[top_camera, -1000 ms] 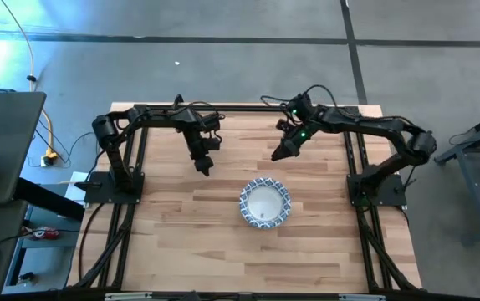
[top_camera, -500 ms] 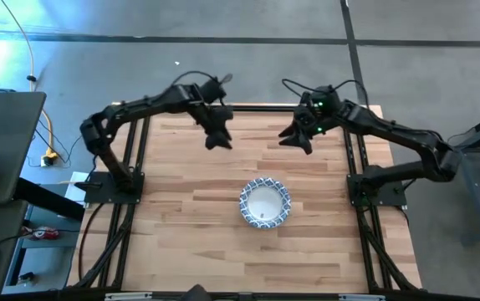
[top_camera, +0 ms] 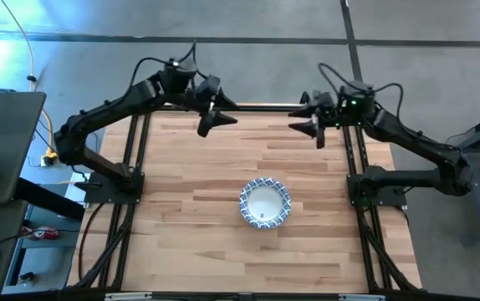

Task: Nest bowls inside each other
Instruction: Return to Home Position

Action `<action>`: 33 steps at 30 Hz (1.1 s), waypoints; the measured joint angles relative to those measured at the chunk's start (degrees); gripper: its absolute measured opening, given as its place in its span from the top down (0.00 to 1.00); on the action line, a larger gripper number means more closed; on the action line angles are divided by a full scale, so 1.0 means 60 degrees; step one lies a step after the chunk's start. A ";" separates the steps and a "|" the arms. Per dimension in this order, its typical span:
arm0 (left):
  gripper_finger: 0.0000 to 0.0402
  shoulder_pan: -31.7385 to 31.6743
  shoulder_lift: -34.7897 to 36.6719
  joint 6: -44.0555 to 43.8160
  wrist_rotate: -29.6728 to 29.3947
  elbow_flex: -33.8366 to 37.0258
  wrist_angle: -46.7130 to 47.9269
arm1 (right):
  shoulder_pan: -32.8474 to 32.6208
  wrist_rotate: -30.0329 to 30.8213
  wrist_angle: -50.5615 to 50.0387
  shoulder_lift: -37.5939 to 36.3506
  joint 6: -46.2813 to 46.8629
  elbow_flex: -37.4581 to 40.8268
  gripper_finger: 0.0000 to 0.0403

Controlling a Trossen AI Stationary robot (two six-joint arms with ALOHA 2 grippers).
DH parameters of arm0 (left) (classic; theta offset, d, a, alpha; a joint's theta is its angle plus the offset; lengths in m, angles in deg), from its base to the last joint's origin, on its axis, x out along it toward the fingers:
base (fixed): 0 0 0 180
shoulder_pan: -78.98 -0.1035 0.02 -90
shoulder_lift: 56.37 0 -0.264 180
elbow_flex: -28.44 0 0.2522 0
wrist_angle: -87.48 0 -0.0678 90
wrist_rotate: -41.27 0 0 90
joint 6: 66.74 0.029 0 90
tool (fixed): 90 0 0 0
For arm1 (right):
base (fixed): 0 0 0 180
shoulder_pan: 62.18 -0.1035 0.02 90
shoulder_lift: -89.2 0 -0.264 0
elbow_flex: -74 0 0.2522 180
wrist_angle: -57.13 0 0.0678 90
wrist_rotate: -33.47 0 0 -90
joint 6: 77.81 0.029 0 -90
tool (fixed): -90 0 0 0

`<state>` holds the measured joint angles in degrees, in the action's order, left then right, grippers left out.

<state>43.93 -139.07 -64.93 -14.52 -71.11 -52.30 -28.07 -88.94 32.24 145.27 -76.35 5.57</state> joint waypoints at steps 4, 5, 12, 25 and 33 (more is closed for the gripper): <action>0.40 0.0407 0.0218 0.0130 -0.0992 0.0005 -0.0105 | -0.0001 0.0286 0.0853 -0.0428 0.0012 0.0000 0.54; 0.40 0.0510 0.0233 0.0155 -0.1238 0.0005 -0.0135 | -0.0001 0.0365 0.1059 -0.0526 0.0008 0.0000 0.54; 0.40 0.1287 0.0237 0.0088 -0.3598 0.0009 -0.0261 | -0.0005 0.0873 0.1822 -0.1049 0.0005 0.0000 0.54; 0.40 0.2440 0.0237 -0.0019 -0.6765 0.0013 -0.0929 | -0.0730 0.3278 0.1708 -0.1795 -0.0274 0.0000 0.54; 0.40 0.2922 0.0409 -0.0201 -0.7305 0.0013 -0.1003 | -0.1566 0.5104 0.0718 -0.2099 -0.0227 0.0000 0.54</action>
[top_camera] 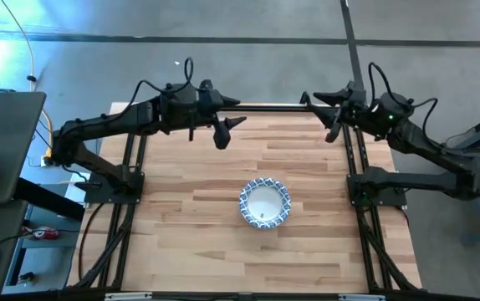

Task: Nest bowls inside each other
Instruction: Return to Home Position

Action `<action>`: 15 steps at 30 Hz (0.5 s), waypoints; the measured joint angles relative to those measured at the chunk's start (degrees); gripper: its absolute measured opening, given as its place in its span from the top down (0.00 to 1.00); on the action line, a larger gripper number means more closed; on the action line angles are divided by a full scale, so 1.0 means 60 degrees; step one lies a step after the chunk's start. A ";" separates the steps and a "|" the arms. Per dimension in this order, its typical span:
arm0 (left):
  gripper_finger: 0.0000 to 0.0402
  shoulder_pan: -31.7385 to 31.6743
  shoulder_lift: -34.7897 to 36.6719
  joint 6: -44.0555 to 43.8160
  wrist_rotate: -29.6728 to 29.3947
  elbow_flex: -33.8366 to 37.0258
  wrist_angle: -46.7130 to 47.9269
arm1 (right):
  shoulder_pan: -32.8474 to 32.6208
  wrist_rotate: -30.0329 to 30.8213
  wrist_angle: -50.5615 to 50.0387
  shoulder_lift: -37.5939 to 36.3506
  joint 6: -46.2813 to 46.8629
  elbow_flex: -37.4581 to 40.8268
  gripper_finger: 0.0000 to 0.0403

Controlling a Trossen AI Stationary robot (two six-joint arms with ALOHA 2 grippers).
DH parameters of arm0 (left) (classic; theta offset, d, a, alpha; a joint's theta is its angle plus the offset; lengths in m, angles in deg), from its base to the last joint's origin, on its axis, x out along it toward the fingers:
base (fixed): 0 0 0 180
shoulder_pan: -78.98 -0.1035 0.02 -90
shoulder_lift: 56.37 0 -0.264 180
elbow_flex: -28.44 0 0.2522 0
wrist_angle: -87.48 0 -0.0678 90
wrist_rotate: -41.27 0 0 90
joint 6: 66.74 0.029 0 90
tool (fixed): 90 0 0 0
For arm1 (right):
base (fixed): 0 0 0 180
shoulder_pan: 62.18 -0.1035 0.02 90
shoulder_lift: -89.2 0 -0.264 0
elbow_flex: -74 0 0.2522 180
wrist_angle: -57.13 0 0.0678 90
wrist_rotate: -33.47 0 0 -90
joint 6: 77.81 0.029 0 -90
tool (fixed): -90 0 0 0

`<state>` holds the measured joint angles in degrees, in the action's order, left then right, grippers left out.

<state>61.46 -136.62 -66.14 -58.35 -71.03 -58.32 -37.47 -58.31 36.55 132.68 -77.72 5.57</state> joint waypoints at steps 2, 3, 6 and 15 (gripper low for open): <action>0.40 0.0073 0.0142 -0.0007 -0.0120 0.0011 0.0200 | -0.0243 0.0319 -0.0136 -0.0085 -0.0002 0.0000 0.54; 0.40 0.0077 0.0216 -0.0004 -0.0237 0.0014 0.0227 | -0.0372 0.0416 -0.0115 -0.0118 -0.0006 0.0000 0.54; 0.40 0.0194 0.0493 -0.0043 -0.0365 0.0011 0.0289 | -0.0711 0.0639 -0.0120 -0.0255 -0.0013 0.0000 0.54; 0.40 0.0197 0.1771 -0.0178 -0.0503 0.1043 0.0347 | -0.1420 0.0830 -0.1545 -0.0702 0.0191 0.0000 0.54</action>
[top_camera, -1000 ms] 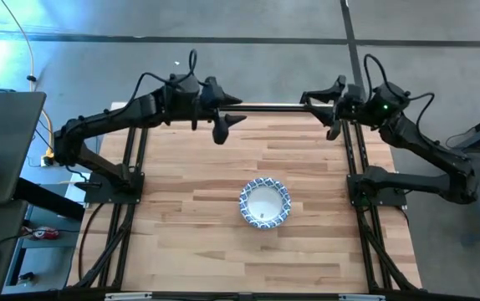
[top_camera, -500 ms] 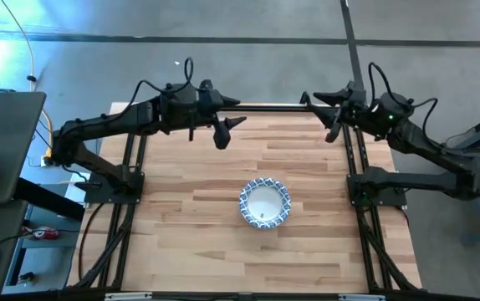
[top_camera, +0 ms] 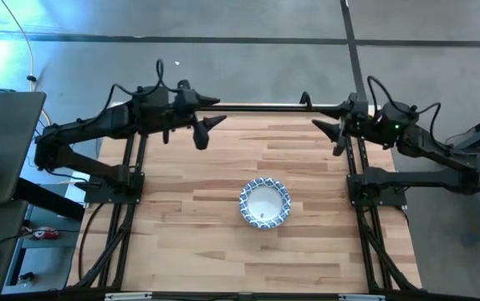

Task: Nest bowls inside each other
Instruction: Return to Home Position

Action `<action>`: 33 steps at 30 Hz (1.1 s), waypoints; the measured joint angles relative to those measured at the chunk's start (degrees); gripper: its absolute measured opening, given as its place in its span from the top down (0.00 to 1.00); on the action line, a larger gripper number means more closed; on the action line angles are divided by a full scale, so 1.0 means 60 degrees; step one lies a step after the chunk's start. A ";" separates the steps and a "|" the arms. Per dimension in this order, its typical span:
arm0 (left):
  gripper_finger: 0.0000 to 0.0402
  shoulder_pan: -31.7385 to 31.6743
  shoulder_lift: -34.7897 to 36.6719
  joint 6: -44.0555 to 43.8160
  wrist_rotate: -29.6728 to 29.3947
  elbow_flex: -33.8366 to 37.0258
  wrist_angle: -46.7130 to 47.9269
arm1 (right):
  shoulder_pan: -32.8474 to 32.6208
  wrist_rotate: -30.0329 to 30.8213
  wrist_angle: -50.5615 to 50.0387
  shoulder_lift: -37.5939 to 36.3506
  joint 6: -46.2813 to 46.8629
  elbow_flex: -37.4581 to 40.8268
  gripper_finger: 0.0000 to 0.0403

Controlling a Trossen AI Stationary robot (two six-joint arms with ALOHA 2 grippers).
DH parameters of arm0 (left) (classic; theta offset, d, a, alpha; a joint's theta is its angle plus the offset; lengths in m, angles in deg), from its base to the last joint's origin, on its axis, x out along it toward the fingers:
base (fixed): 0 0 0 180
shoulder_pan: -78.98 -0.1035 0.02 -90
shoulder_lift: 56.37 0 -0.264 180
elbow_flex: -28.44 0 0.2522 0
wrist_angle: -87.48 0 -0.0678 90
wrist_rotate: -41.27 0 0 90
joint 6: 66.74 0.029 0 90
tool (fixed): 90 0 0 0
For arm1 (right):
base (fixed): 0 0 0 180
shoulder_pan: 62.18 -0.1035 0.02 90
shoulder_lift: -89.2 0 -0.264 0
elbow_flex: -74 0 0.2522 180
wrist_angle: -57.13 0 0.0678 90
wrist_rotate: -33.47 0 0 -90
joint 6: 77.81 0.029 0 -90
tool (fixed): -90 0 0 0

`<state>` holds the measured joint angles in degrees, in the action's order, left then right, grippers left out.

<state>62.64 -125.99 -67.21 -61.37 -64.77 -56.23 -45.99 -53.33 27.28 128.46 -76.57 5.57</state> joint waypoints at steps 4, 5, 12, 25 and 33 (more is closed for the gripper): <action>0.40 -0.0033 0.0606 -0.0078 0.0455 0.1144 -0.0700 | -0.0248 -0.0039 -0.0593 -0.0018 -0.0011 0.0000 0.54; 0.40 -0.0049 0.0739 -0.0163 0.0577 0.1463 -0.0995 | -0.0291 -0.0040 -0.0597 -0.0002 -0.0011 0.0000 0.54; 0.40 -0.0102 0.1573 -0.0766 0.0838 0.3303 -0.2711 | -0.0417 -0.0022 -0.0368 -0.0067 0.0046 0.0325 0.54; 0.40 -0.0098 0.2068 -0.0821 0.0841 0.3925 -0.2162 | -0.0417 -0.0103 0.2923 -0.0659 0.1350 0.3339 0.54; 0.40 -0.0166 0.2175 -0.0740 0.0849 0.4645 -0.2640 | -0.0417 -0.0035 0.3492 -0.0847 0.1727 0.4108 0.54</action>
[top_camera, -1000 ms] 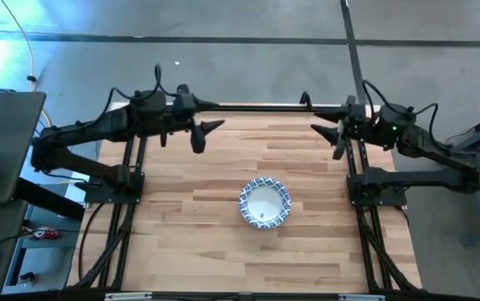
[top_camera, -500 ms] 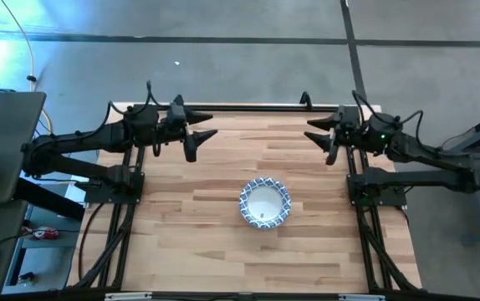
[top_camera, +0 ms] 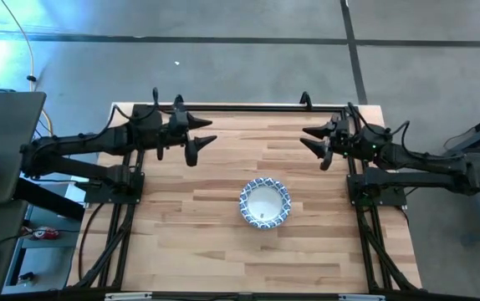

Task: Nest bowls inside each other
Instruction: Return to Home Position

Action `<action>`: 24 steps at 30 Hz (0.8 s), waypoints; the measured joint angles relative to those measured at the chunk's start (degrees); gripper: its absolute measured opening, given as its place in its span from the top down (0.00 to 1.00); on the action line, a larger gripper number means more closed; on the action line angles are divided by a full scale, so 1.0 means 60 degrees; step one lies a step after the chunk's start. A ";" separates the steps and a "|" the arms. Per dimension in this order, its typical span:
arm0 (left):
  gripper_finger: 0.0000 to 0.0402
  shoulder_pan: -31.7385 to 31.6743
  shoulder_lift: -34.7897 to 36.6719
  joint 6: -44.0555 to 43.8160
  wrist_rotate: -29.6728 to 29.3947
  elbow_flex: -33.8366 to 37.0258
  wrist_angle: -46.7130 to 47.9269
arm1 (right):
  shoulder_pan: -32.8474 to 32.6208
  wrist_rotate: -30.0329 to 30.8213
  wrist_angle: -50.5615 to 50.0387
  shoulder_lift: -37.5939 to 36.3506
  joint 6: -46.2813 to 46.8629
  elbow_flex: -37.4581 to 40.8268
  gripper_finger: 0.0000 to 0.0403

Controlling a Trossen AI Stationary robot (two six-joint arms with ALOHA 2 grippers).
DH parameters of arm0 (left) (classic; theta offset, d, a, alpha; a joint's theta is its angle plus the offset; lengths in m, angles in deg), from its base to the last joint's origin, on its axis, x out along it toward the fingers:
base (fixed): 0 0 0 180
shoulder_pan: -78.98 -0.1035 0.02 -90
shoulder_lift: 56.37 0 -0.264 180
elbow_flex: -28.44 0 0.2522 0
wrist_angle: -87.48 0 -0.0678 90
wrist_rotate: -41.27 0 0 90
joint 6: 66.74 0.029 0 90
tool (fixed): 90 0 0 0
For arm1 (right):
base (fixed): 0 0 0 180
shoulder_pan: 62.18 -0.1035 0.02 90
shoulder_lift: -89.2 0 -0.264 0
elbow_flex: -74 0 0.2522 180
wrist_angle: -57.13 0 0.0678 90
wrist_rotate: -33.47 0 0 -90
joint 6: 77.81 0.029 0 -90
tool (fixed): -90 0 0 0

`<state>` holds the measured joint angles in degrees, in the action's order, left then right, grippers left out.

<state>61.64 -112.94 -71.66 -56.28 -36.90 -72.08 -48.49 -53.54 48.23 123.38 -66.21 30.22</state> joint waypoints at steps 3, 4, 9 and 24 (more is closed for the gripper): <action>0.40 -0.0140 0.0213 -0.0268 0.0079 0.0684 -0.0699 | 0.0000 0.0006 -0.0004 -0.0023 -0.0162 0.0001 0.54; 0.40 -0.0193 0.0252 -0.0395 0.0145 0.0926 -0.0930 | 0.0004 0.0006 -0.0035 -0.0026 -0.0213 0.0001 0.54; 0.40 -0.0347 0.0325 -0.0682 0.0426 0.1904 -0.1964 | 0.0004 0.0066 -0.0429 -0.0026 -0.0438 0.0001 0.54; 0.40 -0.1023 0.0323 -0.0331 0.0903 0.3332 -0.3416 | 0.0007 0.1199 -0.1102 -0.0041 -0.1910 0.0315 0.54</action>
<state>55.50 -111.00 -73.64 -50.86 -16.91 -92.57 -48.45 -46.35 41.62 123.13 -77.67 32.11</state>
